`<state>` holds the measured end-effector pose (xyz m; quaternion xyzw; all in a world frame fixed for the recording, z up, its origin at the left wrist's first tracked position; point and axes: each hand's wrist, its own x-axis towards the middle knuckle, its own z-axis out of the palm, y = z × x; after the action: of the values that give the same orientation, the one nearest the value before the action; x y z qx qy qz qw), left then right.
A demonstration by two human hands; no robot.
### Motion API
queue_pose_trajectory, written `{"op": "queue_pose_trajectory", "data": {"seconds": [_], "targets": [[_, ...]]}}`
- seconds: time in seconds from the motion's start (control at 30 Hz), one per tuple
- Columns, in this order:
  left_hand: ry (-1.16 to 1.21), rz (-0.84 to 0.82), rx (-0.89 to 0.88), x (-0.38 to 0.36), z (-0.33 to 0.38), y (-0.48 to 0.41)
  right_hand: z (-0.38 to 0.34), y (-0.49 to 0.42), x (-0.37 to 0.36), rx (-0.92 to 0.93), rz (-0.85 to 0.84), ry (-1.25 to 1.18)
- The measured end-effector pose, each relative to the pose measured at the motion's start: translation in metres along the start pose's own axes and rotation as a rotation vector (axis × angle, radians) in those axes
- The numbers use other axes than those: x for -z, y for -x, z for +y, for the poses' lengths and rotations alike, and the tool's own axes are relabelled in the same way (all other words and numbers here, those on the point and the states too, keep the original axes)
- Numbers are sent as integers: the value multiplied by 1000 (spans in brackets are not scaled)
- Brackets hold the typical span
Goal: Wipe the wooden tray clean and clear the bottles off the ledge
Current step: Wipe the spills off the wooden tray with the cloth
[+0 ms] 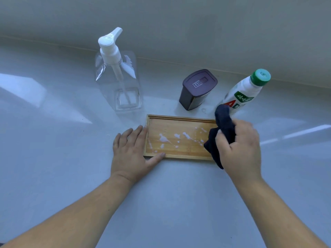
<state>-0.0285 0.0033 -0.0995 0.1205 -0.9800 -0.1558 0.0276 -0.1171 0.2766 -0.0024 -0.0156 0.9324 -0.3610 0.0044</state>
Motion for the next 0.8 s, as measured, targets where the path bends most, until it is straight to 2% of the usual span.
{"op": "queue_pose_trajectory", "data": {"seconds": [0.07,0.13,0.27,0.47,0.63,0.8], "targets": [[0,0,2,-1,0,0,9,-11,-21,-1,-67,233],[9,6,5,-1,0,-1,18,-11,-43,15,-86,341],[22,9,2,-1,-1,-2,6,-7,-80,-12,20,298],[58,-10,-2,1,-2,-3,-75,3,-145,301,-247,220],[74,-18,26,3,1,-3,-50,-4,-116,379,-304,282],[76,0,26,5,2,-3,5,-9,-59,243,-211,374]]}}
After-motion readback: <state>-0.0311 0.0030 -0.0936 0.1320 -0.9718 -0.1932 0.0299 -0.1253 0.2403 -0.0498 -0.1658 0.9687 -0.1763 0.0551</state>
